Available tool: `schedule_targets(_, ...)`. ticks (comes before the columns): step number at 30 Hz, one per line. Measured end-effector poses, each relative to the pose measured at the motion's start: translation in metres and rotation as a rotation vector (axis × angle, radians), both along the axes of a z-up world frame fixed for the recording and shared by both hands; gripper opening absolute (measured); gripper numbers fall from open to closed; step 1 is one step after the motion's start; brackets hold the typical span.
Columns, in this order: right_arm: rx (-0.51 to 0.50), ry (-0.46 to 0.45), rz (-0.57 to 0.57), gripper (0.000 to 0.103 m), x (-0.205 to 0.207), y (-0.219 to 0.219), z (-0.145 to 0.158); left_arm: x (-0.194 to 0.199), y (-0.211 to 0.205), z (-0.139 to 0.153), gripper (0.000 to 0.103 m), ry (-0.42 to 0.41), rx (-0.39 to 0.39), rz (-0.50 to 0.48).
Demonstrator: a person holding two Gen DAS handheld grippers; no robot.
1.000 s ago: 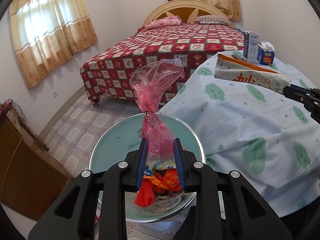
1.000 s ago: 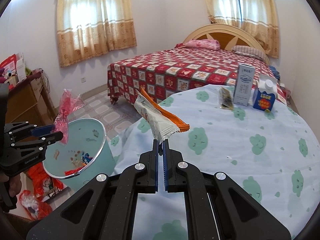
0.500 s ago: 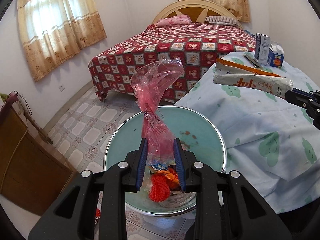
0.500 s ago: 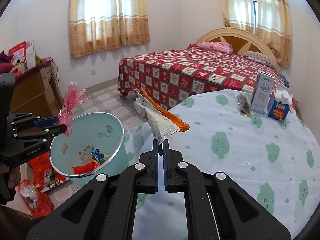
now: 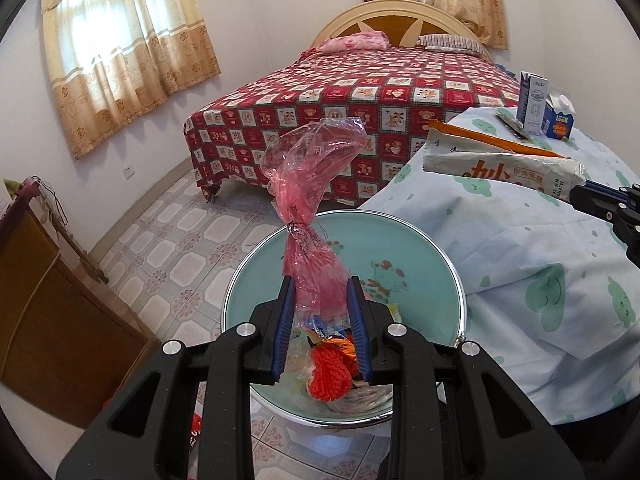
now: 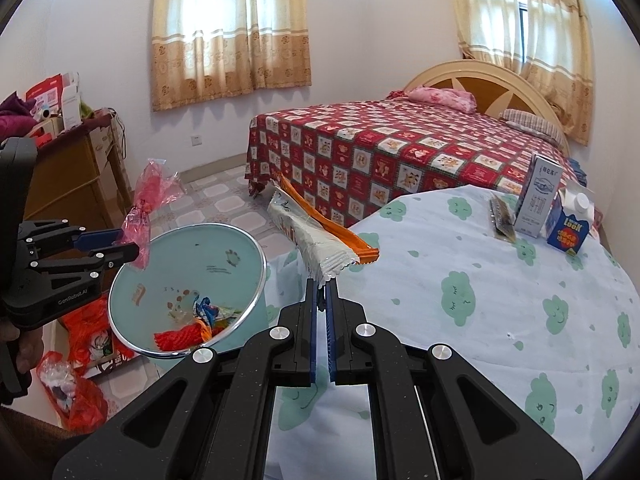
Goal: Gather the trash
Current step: 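Carry the pink bag and white-orange wrapper over the teal bucket with both tools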
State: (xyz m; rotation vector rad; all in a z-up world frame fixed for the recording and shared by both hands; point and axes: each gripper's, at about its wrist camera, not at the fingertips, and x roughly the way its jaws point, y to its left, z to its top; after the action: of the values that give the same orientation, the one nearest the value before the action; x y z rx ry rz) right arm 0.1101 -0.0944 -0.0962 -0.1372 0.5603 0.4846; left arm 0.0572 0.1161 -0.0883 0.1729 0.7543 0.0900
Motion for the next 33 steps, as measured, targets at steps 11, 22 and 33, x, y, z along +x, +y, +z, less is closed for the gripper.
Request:
schedule_targets(11,-0.015,-0.003,0.021,0.005,-0.001,0.011,-0.001,0.000,0.008,-0.003,0.027,0.004,-0.006,0.024)
schedule_targets(22,-0.027,-0.006,0.037,0.005,-0.002,0.022,-0.002,0.000,0.020,-0.004,0.027,0.002,-0.013,0.050)
schedule_targets(33,-0.035,-0.003,0.065,0.005,-0.001,0.036,-0.003,0.001,0.029,-0.005,0.027,0.001,-0.016,0.075)
